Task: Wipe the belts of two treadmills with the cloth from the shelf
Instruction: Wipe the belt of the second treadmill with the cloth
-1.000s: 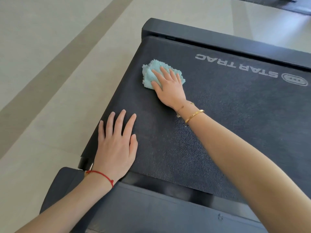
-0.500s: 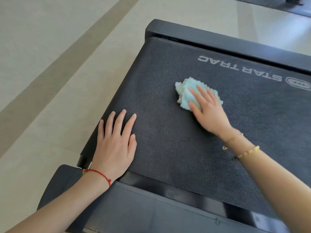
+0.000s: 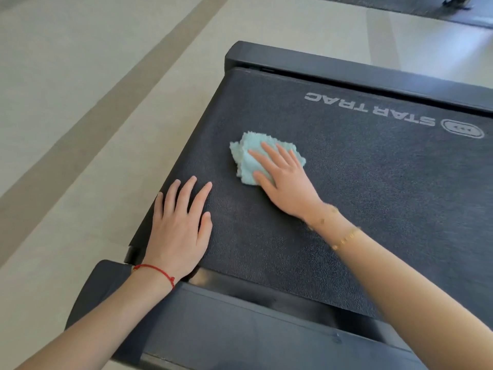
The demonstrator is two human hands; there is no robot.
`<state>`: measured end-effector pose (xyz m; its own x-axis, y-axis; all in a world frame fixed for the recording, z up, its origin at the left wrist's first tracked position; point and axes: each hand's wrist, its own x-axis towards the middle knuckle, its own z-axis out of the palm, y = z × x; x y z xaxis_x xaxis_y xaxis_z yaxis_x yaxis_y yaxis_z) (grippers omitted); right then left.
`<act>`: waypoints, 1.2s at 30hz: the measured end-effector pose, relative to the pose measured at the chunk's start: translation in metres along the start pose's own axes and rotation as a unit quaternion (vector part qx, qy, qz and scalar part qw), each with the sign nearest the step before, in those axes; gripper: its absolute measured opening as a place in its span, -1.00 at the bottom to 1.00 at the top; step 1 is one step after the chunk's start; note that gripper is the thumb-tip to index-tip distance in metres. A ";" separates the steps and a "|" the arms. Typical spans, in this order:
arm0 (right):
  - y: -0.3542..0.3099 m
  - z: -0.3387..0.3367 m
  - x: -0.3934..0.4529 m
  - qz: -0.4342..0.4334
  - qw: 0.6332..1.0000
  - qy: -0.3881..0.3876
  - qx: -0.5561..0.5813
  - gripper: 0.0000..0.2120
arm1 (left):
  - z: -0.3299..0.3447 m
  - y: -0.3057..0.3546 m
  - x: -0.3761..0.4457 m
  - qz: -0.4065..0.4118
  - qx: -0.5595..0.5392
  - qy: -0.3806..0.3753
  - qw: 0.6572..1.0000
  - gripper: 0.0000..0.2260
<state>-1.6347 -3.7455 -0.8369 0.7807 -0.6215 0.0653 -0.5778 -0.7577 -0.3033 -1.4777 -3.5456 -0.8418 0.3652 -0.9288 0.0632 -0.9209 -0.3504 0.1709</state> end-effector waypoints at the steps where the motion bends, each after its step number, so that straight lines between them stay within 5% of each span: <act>1: 0.001 -0.003 -0.019 -0.009 1.000 -0.006 0.002 -0.51 | 0.000 0.000 0.000 0.001 0.002 -0.001 1.000 -0.48; 7: 0.049 -0.025 -0.092 0.069 0.997 0.015 -0.024 -0.51 | 0.001 0.005 0.000 -0.011 -0.002 0.000 1.000 -0.46; 15: 0.081 -0.029 -0.029 0.226 0.972 0.065 -0.027 -0.51 | 0.004 0.024 0.007 -0.037 -0.013 0.005 0.999 -0.43; 26: 0.003 -0.011 -0.084 0.023 0.998 0.057 0.034 -0.57 | 0.001 0.024 -0.002 -0.044 -0.057 0.010 0.997 -0.53; 36: -0.029 -0.029 -0.103 0.013 0.998 0.060 0.019 -0.60 | -0.035 0.013 -0.031 -0.026 -0.092 0.023 0.995 -0.52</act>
<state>-1.7057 -3.6651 -0.8070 0.7302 -0.6617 0.1703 -0.5862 -0.7347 -0.3414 -1.4959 -3.5167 -0.8073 0.4210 -0.9022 0.0936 -0.8619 -0.3658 0.3511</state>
